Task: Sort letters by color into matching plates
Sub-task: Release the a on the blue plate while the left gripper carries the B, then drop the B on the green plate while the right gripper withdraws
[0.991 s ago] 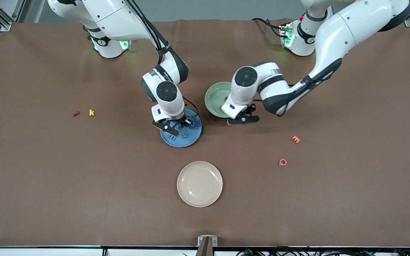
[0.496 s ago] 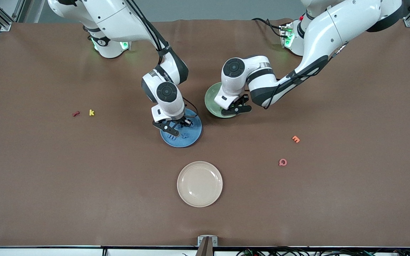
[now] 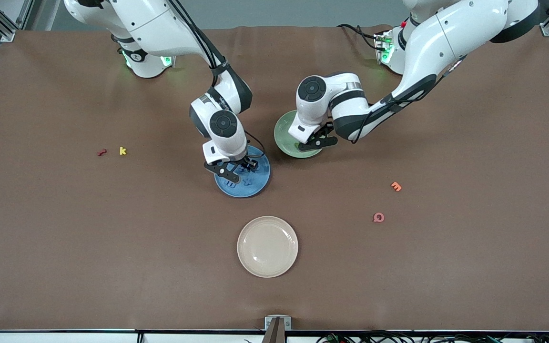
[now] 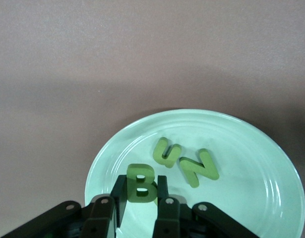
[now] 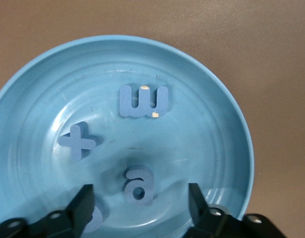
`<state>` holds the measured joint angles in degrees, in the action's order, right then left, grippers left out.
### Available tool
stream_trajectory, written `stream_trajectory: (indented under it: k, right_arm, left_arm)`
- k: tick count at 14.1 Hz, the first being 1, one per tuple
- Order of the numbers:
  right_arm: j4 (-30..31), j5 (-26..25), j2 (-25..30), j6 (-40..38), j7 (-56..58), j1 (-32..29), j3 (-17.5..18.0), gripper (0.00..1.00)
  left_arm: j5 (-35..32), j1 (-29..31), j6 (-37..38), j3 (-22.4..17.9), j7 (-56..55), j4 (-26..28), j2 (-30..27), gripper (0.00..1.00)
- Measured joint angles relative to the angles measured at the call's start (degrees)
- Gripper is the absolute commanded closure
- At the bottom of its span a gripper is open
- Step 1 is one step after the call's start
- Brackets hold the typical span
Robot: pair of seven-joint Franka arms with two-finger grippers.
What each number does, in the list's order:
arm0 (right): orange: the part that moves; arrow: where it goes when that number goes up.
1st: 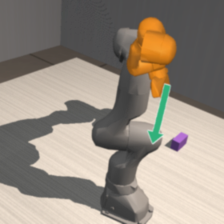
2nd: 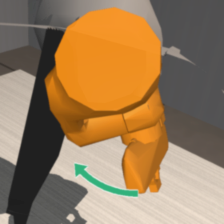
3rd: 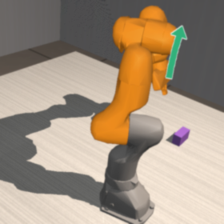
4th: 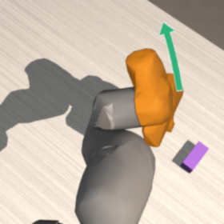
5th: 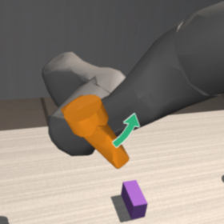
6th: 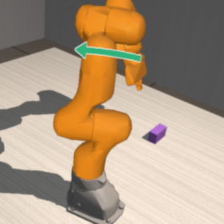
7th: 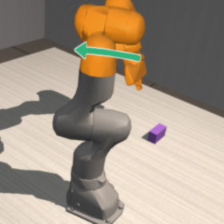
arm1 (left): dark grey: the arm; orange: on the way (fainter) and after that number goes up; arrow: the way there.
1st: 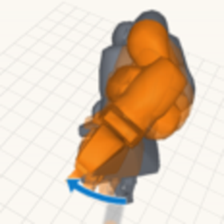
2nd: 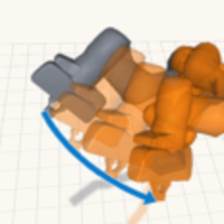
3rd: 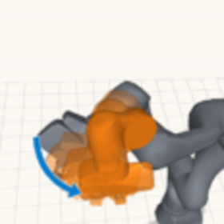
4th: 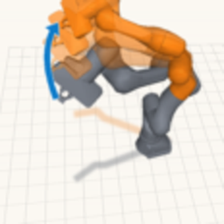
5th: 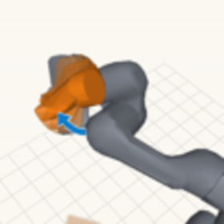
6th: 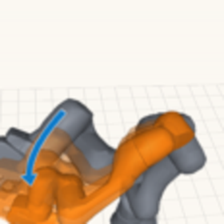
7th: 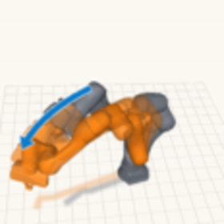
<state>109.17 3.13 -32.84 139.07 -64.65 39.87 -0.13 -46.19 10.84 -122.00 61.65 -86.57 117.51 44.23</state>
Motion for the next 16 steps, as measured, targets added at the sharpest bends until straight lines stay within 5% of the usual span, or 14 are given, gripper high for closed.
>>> stream_trajectory:
  k: [4, 7, 9, 16]
  right_arm:
    - [0.0, 0.0, 0.0, 0.0, 0.0, 0.0, 0.0, 0.00]
    - [0.0, -0.1, 0.0, 0.0, 0.0, 0.0, 0.0, 0.00]
    - [-0.1, -0.1, 0.0, 0.0, 0.2, 0.0, -0.1, 0.00]
    - [-2.3, -0.2, 0.8, -5.1, 10.4, -4.0, -1.6, 0.00]
  left_arm:
    - [0.0, -0.8, 0.0, 0.0, -1.6, 0.3, 0.1, 0.71]
    - [0.0, -1.3, 0.0, 0.0, -2.4, 0.4, 0.1, 0.22]
    - [0.0, -1.2, 0.0, 0.0, -2.5, 0.3, 0.1, 0.02]
    - [0.0, 0.1, 0.0, -0.1, -2.4, -2.9, 0.0, 0.00]
